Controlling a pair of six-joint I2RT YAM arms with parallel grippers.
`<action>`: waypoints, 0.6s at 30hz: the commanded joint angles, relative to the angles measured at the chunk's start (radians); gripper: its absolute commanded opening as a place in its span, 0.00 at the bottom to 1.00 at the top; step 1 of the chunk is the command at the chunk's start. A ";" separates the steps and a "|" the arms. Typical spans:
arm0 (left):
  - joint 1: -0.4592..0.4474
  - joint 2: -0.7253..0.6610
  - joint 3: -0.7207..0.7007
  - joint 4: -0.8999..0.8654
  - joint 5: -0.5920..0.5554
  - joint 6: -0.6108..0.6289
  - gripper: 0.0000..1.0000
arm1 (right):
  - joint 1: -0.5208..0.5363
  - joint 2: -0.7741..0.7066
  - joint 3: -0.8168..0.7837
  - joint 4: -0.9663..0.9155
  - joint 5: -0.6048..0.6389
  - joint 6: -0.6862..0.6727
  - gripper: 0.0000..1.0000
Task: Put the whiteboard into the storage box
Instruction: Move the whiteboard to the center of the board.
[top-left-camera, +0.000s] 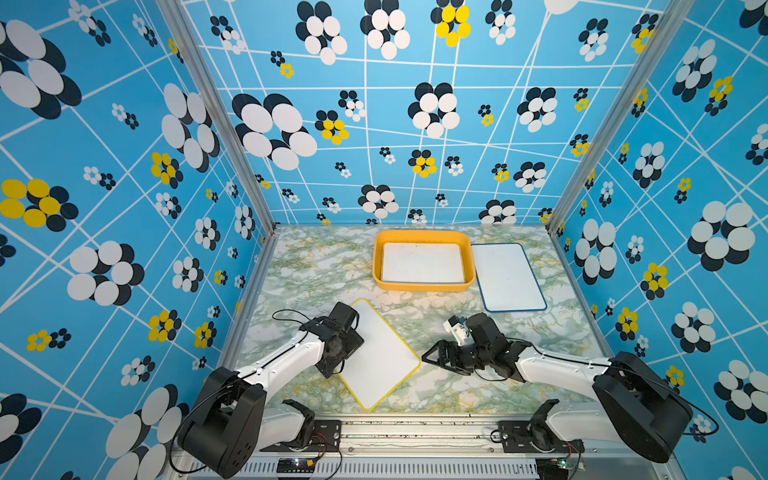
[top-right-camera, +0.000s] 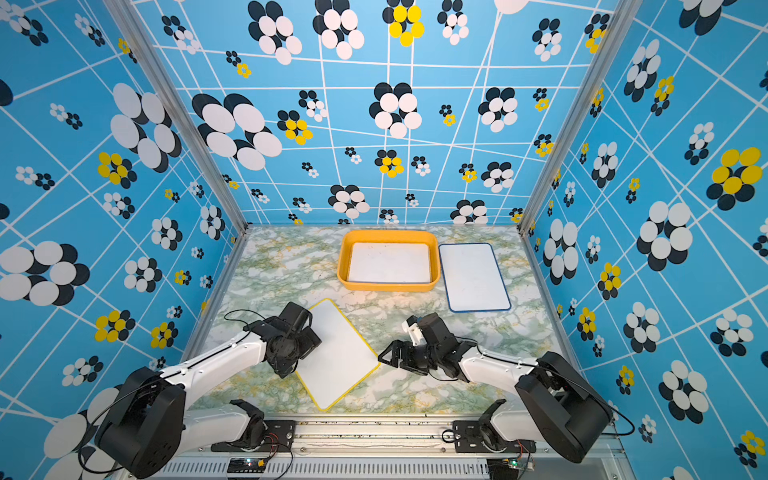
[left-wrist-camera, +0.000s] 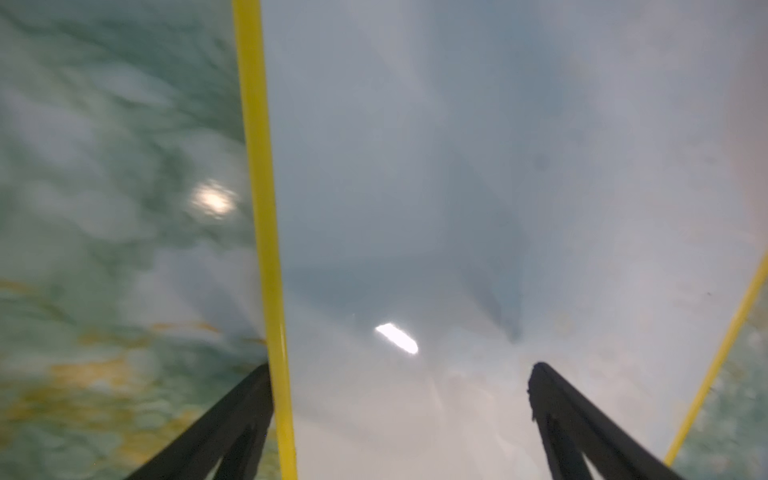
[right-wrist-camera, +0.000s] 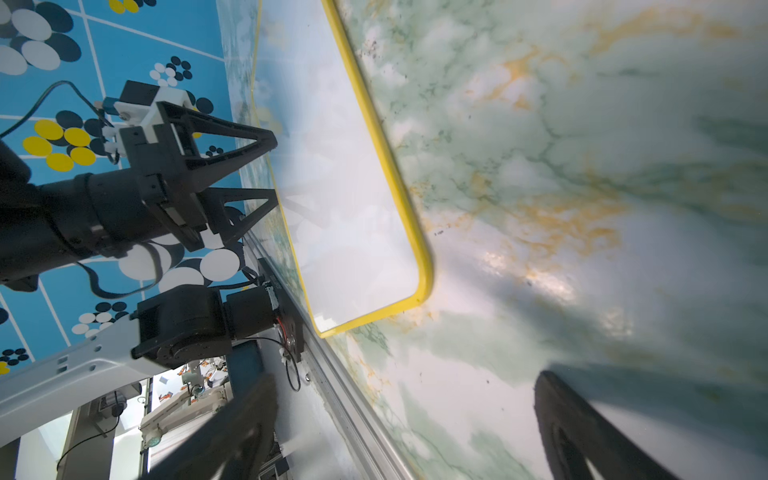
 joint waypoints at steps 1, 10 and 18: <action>-0.080 0.101 -0.163 0.319 0.210 -0.230 0.98 | 0.008 -0.028 -0.034 -0.092 0.062 0.017 0.99; -0.176 0.181 -0.043 0.303 0.206 -0.262 0.96 | 0.008 -0.139 -0.021 -0.247 0.171 0.015 0.99; 0.005 0.023 0.158 -0.136 0.059 0.169 0.97 | -0.005 -0.177 0.020 -0.395 0.283 -0.022 0.99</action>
